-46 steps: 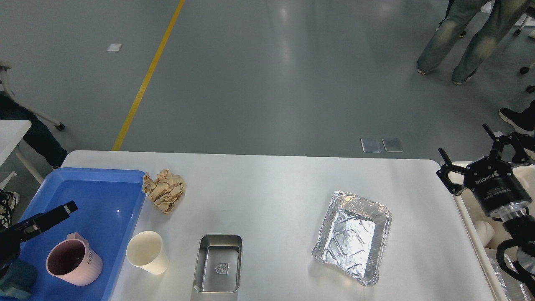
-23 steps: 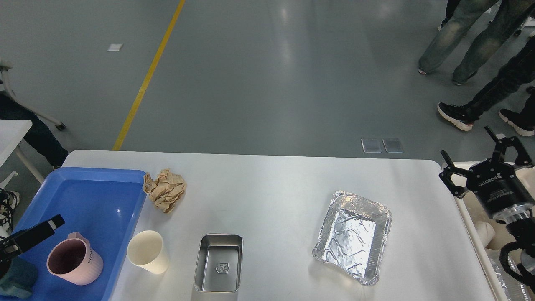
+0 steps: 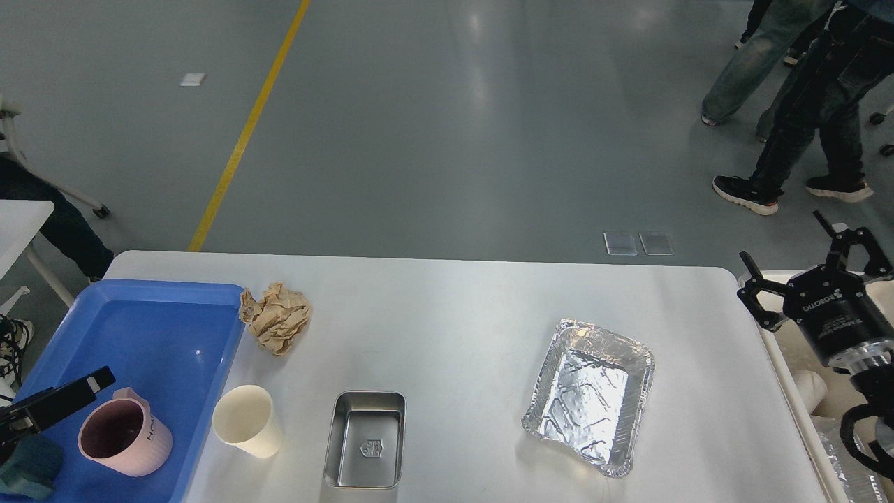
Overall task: Tidy desktop
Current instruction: 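Withdraw the left gripper and reach toward the steel tin box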
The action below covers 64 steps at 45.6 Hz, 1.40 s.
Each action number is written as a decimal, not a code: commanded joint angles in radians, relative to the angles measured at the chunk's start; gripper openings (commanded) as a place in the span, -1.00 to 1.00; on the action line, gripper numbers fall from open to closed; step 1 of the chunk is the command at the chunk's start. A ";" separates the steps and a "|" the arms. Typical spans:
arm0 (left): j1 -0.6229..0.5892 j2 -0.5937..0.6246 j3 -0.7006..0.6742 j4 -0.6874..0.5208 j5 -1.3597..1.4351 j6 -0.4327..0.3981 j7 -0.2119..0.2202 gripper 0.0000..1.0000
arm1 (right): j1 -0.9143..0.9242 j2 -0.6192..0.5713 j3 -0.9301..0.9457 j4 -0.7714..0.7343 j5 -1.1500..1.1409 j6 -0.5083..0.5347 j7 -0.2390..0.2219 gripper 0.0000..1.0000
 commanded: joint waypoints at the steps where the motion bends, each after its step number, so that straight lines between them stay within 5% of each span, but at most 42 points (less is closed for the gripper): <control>1: -0.071 0.051 0.006 0.017 -0.006 -0.029 0.021 0.94 | -0.002 -0.001 0.000 0.000 0.000 0.000 0.000 1.00; 12: -0.309 0.137 0.024 0.129 -0.012 -0.167 0.125 0.94 | -0.002 -0.002 0.000 0.008 0.000 -0.002 0.000 1.00; 39: -0.398 0.122 0.102 0.120 0.008 -0.169 0.124 0.94 | -0.003 -0.001 -0.002 0.015 -0.018 -0.009 0.000 1.00; 51: -0.403 0.085 0.161 0.086 0.023 -0.078 0.128 0.94 | -0.003 -0.002 -0.002 0.021 -0.020 -0.011 0.000 1.00; 64: -0.601 0.030 0.334 0.102 0.109 -0.083 0.136 0.94 | -0.003 -0.002 -0.002 0.023 -0.020 -0.016 0.000 1.00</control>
